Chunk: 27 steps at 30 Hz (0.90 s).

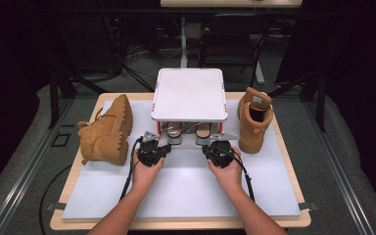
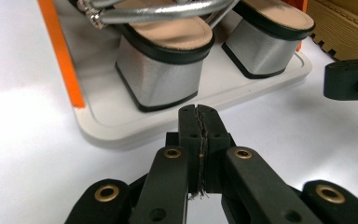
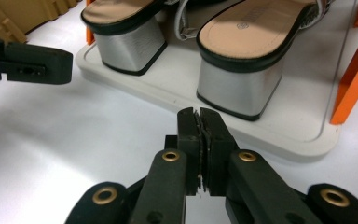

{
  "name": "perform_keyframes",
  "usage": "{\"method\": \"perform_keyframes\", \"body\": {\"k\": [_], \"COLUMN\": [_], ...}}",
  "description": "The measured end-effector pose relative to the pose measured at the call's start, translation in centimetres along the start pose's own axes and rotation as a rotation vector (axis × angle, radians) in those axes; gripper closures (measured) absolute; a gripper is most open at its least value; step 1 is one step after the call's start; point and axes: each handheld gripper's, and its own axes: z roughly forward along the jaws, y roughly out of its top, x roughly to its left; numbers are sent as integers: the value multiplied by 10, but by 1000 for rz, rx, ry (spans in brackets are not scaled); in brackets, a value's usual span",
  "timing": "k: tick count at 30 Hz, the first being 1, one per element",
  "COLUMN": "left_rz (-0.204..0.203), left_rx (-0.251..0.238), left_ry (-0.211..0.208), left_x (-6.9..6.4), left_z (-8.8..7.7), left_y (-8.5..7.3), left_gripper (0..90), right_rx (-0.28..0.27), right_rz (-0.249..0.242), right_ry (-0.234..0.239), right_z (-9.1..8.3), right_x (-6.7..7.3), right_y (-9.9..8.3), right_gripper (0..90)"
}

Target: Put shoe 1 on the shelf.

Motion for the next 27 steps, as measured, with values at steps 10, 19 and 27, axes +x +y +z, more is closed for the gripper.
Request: {"method": "perform_keyframes", "body": {"k": [10,19,27], "left_rz": [29,17,36], "left_rx": [-28,-39,-39], "left_ry": [-6,17,25], "left_x": [0,14,21], "left_z": [-31,-63,-77], "left_y": [-17,-29,-38], "left_gripper": [793,648,558], "right_rx": [4,30,60], "right_rz": [-62,-78,-90], "right_ry": [9,6,-8], "right_z": [-20,-37,-47], "right_x": [10,7,1], "right_y": [-14,-22,-29], "right_gripper": [780,609,531]}}
